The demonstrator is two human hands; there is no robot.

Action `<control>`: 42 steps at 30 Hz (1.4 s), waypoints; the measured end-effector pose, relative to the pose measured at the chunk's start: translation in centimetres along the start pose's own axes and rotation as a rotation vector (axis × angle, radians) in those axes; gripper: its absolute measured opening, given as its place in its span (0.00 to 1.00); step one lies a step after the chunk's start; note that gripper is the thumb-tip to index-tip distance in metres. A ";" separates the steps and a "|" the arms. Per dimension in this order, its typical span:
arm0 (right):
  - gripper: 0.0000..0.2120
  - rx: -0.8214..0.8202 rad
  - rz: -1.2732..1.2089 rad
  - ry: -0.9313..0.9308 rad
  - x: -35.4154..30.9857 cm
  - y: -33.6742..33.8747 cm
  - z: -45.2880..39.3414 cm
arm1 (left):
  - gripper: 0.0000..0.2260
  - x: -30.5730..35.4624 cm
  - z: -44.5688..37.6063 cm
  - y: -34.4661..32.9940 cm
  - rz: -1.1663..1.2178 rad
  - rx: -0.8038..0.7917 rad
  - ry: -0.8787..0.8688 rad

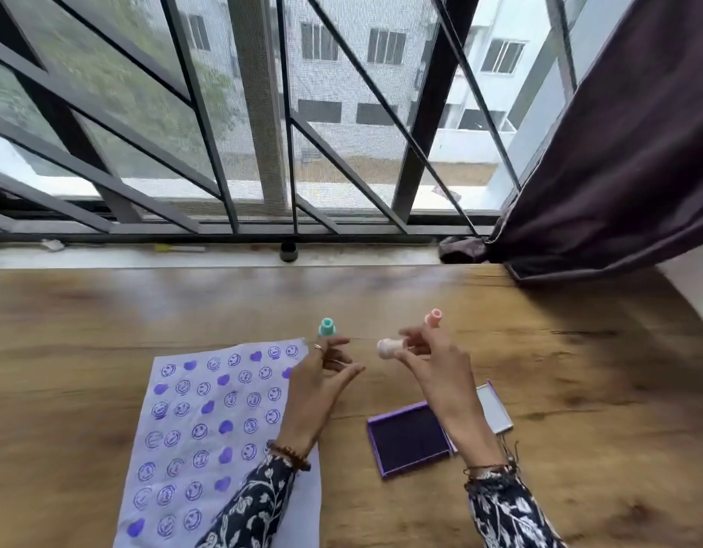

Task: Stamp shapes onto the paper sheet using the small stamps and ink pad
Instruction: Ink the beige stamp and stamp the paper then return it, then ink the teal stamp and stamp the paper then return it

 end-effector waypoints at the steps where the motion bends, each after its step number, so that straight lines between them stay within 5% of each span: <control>1: 0.09 0.065 0.072 0.049 -0.2 0.2 -1.0 | 0.15 -0.2 -0.6 0.6 -0.052 0.113 -0.010; 4: 0.07 0.134 0.199 0.131 -0.6 0.0 -3.4 | 0.21 -0.8 -2.6 2.1 -0.290 0.276 -0.076; 8: 0.09 0.018 0.366 0.136 0.4 -1.7 -4.6 | 0.22 -1.9 -5.2 1.3 -0.632 0.111 -0.101; 12: 0.11 0.105 0.354 0.160 0.2 -1.5 -3.1 | 0.13 -1.7 -4.9 1.1 -0.604 0.083 -0.085; 14: 0.11 0.162 0.240 0.198 -0.8 -1.1 -1.6 | 0.11 -1.1 -3.9 1.0 -0.549 0.072 -0.132; 19: 0.14 -0.131 -0.080 0.114 -2.5 -2.2 2.3 | 0.09 1.0 0.2 0.1 -0.447 -0.020 -0.248; 22: 0.10 -0.142 -0.125 0.110 -2.5 -2.0 4.2 | 0.09 2.4 2.7 0.2 -0.370 -0.041 -0.288; 30: 0.07 -0.136 -0.544 -0.097 -1.7 0.2 9.0 | 0.13 3.8 7.2 1.5 0.196 -0.043 -0.033; 34: 0.07 -0.035 -0.703 -0.230 -1.9 0.4 10.4 | 0.16 4.8 8.6 1.4 0.196 -0.052 -0.107; 37: 0.13 0.050 -1.124 -0.514 -1.0 0.2 11.4 | 0.16 5.2 9.3 1.1 0.058 -0.078 -0.229; 42: 0.10 -0.124 -1.478 -0.644 -0.6 1.6 12.6 | 0.14 3.4 8.7 1.0 -0.007 -0.052 -0.162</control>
Point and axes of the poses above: each hand's wrist, its own z-axis away from the middle knuckle, its own y-axis out of the back of the hand, x = y × z, the point moved 4 cm from there along -z, towards the middle knuckle, and after that the axes turned 2 degrees about x, right-handed, at the moved point
